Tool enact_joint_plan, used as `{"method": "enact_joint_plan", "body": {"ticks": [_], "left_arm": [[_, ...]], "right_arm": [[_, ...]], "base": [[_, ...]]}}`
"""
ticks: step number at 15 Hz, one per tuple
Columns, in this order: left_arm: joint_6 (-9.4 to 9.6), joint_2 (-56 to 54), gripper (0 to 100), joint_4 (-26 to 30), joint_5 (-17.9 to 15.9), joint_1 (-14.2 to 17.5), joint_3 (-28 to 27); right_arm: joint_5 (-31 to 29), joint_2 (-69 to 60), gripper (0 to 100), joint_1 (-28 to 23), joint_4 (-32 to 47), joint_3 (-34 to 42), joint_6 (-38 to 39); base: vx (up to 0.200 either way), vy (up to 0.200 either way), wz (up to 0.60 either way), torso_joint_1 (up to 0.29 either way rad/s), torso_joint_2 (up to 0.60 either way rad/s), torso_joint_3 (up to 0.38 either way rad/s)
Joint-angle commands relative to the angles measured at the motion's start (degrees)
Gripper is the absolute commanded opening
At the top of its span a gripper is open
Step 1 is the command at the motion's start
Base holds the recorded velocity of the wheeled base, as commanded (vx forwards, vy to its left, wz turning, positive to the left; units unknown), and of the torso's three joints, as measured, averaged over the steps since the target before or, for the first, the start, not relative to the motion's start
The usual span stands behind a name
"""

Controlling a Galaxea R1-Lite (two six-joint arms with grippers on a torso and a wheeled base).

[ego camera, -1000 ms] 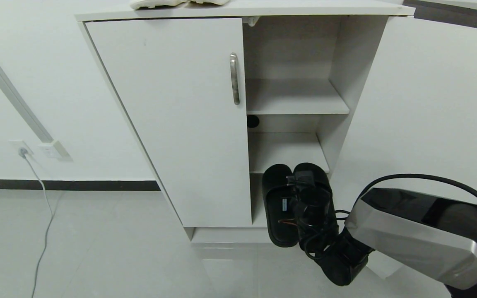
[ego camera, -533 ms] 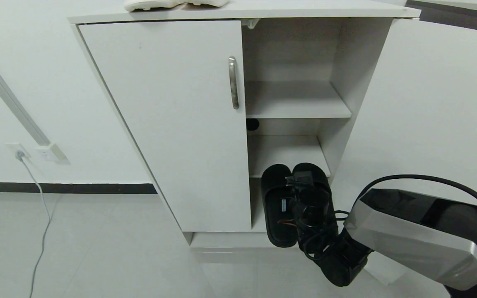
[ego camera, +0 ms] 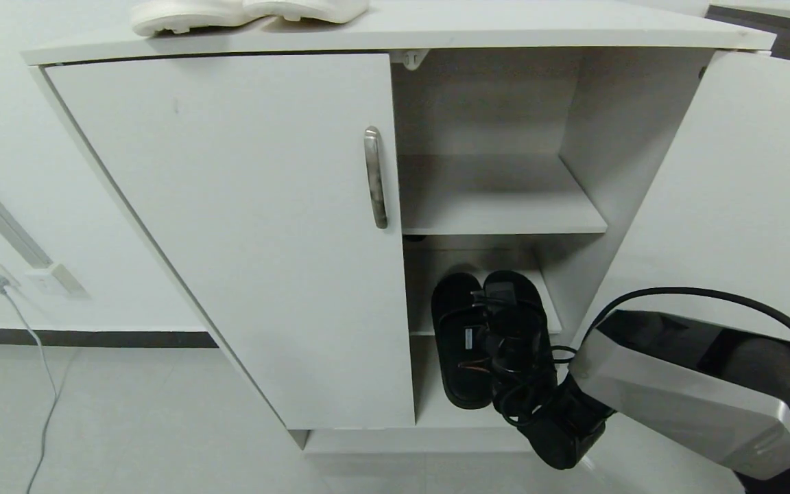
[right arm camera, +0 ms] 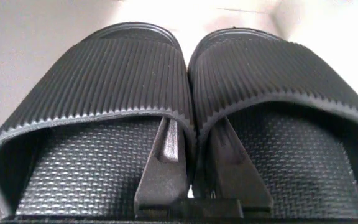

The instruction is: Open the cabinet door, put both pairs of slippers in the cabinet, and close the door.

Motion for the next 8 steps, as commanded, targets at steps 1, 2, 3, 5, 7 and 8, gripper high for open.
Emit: {"method": "enact_joint_plan", "body": {"ticks": [1, 2, 3, 5, 7, 8], "left_arm": [[0.00, 0.09, 0, 0.00, 0.00, 0.04, 0.00], [0.00, 0.09, 0, 0.00, 0.00, 0.04, 0.00], [0.00, 0.00, 0, 0.00, 0.00, 0.04, 0.00], [0.00, 0.09, 0, 0.00, 0.00, 0.04, 0.00], [0.00, 0.09, 0, 0.00, 0.00, 0.04, 0.00], [-0.09, 0.09, 0, 0.00, 0.00, 0.04, 0.00]], "right_arm": [[0.11, 0.80, 0, -0.21, 0.75, -1.97, 0.43], [0.28, 1.68, 0, -0.83, 1.72, -3.55, 0.43], [0.46, 2.12, 0, -1.36, 3.21, -5.13, 0.51], [2.31, 3.17, 0, -2.50, 8.05, -10.58, 1.83], [3.36, 3.52, 0, -3.29, 13.49, -15.06, 2.80], [4.15, 3.96, 0, -3.64, 16.75, -18.40, 3.59]], "base": [[0.000, 0.000, 0.00, 0.000, 0.00, 0.000], [0.000, 0.000, 0.00, 0.000, 0.00, 0.000], [0.000, 0.000, 0.00, 0.000, 0.00, 0.000], [0.000, 0.000, 0.00, 0.000, 0.00, 0.000], [0.000, 0.000, 0.00, 0.000, 0.00, 0.000], [0.000, 0.000, 0.00, 0.000, 0.00, 0.000]]}}
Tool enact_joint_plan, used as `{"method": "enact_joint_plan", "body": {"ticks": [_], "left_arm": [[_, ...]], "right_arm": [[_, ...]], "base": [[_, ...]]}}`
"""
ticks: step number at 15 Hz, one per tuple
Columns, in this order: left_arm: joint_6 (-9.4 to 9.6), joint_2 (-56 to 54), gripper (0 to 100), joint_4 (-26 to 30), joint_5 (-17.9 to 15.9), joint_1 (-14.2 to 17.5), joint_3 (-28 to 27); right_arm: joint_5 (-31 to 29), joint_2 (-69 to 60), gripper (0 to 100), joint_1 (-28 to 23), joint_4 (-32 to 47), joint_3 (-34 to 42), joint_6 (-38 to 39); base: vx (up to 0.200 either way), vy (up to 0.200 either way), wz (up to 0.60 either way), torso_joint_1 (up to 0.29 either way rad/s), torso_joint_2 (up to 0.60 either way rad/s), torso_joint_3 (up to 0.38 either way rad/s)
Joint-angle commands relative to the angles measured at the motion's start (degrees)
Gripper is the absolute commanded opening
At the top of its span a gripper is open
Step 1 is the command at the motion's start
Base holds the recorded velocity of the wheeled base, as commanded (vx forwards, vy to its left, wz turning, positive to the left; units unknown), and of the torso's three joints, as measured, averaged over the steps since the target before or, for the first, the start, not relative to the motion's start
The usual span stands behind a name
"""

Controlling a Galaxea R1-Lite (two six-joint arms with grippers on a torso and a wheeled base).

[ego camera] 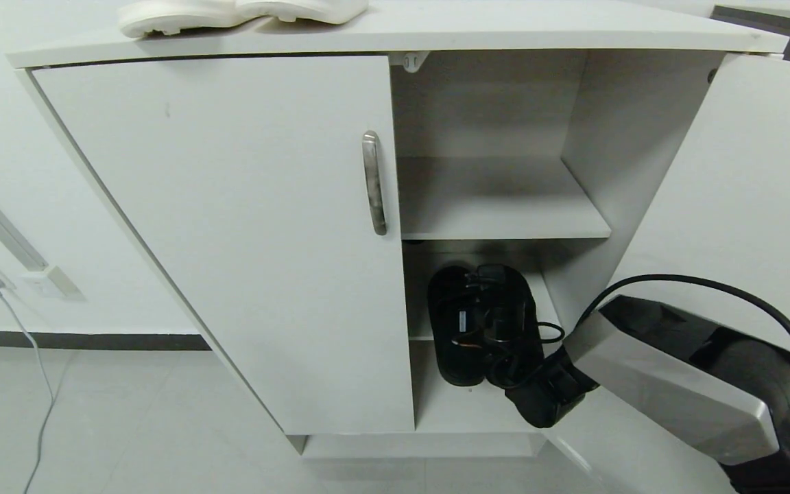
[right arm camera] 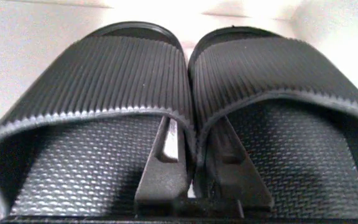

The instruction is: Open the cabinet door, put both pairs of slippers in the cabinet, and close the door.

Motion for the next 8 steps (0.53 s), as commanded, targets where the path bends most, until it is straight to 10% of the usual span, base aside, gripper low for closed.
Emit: {"method": "enact_joint_plan", "body": {"ticks": [1, 8], "left_arm": [[0.00, 0.09, 0, 0.00, -0.01, 0.04, 0.00], [-0.09, 0.09, 0, 0.00, -0.01, 0.04, 0.00]], "right_arm": [[0.58, 1.46, 0, -1.09, 3.20, -5.66, 0.63], [0.67, 6.11, 0, -3.38, 9.80, -18.67, 0.45]], "base": [[0.000, 0.000, 0.00, 0.000, 0.00, 0.000], [0.000, 0.000, 0.00, 0.000, 0.00, 0.000]]}}
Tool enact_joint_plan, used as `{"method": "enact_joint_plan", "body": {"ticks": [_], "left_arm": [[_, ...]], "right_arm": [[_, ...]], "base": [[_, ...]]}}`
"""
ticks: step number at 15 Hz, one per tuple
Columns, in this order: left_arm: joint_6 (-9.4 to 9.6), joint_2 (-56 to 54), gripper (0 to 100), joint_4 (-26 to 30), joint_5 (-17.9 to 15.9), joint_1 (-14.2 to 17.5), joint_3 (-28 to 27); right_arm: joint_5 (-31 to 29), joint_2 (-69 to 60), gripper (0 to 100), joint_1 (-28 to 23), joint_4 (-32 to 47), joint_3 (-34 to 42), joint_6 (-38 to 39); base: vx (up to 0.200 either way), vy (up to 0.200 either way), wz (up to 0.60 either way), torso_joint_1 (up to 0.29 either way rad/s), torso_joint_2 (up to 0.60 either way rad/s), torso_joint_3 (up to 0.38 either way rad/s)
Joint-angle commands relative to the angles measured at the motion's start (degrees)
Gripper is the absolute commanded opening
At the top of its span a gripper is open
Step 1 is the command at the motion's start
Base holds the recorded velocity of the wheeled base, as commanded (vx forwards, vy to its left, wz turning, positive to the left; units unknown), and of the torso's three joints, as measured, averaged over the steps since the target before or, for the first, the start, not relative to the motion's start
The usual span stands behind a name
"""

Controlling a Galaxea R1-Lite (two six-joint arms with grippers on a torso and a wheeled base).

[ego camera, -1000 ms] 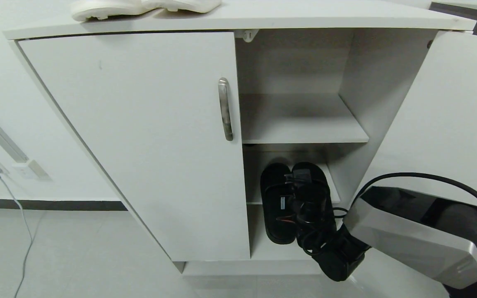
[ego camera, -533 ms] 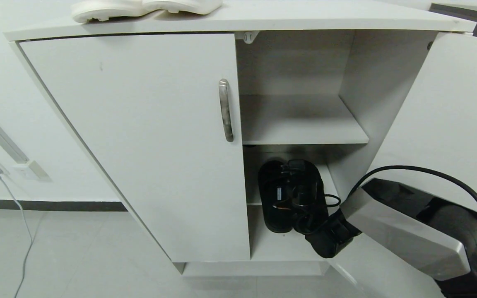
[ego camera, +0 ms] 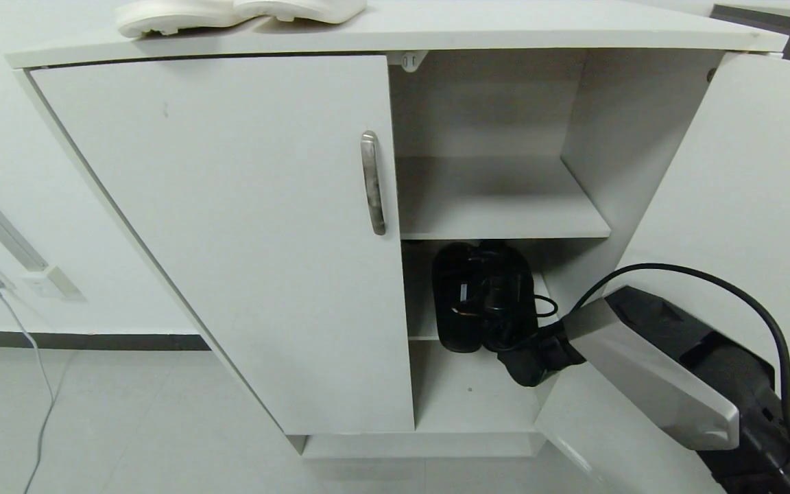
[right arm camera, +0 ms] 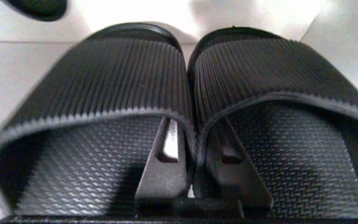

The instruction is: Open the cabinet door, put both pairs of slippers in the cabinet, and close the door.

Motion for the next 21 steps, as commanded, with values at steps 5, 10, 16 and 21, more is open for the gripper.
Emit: {"method": "enact_joint_plan", "body": {"ticks": [5, 10, 16, 21], "left_arm": [[-0.06, 0.09, 0, 0.00, 0.00, 0.02, 0.00], [-0.06, 0.00, 0, 0.00, 0.00, 0.02, 0.00], [-0.06, 0.09, 0, 0.00, 0.09, 0.02, 0.00], [0.02, 0.09, 0, 0.00, 0.00, 0.02, 0.00]], "right_arm": [[-0.05, 3.11, 0, -0.33, 2.22, -4.62, -0.33], [-0.05, 3.37, 0, -0.51, 3.28, -5.23, -0.33], [-0.14, 2.76, 100, -0.42, 2.75, -2.95, -0.25], [-0.31, -3.39, 100, 0.46, -2.00, 7.69, -0.16]], "base": [[0.000, 0.000, 0.00, 0.000, 0.00, 0.000], [0.000, 0.000, 0.00, 0.000, 0.00, 0.000], [0.000, 0.000, 0.00, 0.000, 0.00, 0.000], [0.000, 0.000, 0.00, 0.000, 0.00, 0.000]]}}
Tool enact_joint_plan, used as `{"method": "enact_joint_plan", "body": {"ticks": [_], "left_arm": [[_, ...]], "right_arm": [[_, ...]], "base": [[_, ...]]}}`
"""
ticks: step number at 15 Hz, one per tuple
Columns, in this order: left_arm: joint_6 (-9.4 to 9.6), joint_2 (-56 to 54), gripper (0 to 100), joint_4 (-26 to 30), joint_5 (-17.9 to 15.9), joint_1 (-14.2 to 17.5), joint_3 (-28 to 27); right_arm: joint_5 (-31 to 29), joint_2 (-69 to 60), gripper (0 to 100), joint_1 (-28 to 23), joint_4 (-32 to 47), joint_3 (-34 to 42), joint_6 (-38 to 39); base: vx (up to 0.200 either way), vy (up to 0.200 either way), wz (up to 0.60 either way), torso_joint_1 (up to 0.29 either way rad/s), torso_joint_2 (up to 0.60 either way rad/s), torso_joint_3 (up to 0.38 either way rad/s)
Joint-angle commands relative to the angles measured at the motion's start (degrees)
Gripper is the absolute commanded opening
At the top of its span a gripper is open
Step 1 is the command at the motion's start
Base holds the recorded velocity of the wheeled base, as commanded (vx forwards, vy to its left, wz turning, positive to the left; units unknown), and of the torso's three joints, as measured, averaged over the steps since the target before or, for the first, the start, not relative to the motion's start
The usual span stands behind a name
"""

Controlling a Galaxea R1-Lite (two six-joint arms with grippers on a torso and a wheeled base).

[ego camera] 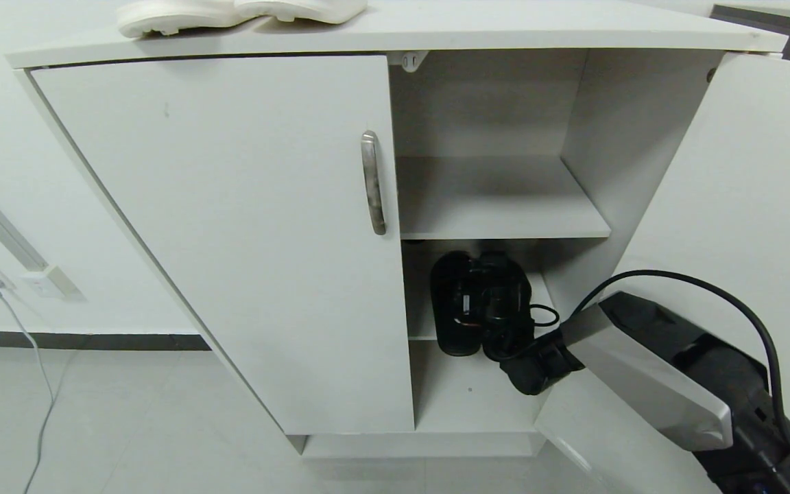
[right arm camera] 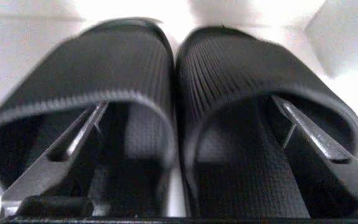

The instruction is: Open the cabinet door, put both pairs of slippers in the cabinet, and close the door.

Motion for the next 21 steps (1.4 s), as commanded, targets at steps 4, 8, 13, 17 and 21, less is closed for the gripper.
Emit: {"method": "enact_joint_plan", "body": {"ticks": [4, 8, 13, 17, 21], "left_arm": [[0.00, 0.09, 0, 0.00, 0.00, 0.02, 0.00], [0.09, 0.00, 0, 0.00, 0.00, 0.02, 0.00], [0.09, 0.00, 0, 0.00, 0.00, 0.02, 0.00], [0.00, 0.00, 0, 0.00, 0.00, 0.02, 0.00], [0.00, 0.00, 0, 0.00, 0.00, 0.02, 0.00]], "right_arm": [[-0.39, -12.70, 100, 3.82, -7.67, 20.65, 0.19], [-0.91, -21.93, 100, 6.72, -13.56, 38.06, 0.72], [-1.44, -28.79, 100, 11.37, -18.83, 50.89, 2.12], [-2.41, -28.79, 100, 11.64, -18.83, 51.15, 2.39], [-2.58, -29.32, 100, 11.99, -18.92, 51.85, 2.56]], "base": [[0.000, 0.000, 0.00, 0.000, 0.00, 0.000], [0.000, 0.000, 0.00, 0.000, 0.00, 0.000], [0.000, 0.000, 0.00, 0.000, 0.00, 0.000], [0.000, 0.000, 0.00, 0.000, 0.00, 0.000], [-0.200, 0.000, 0.00, 0.010, 0.00, 0.001]]}}
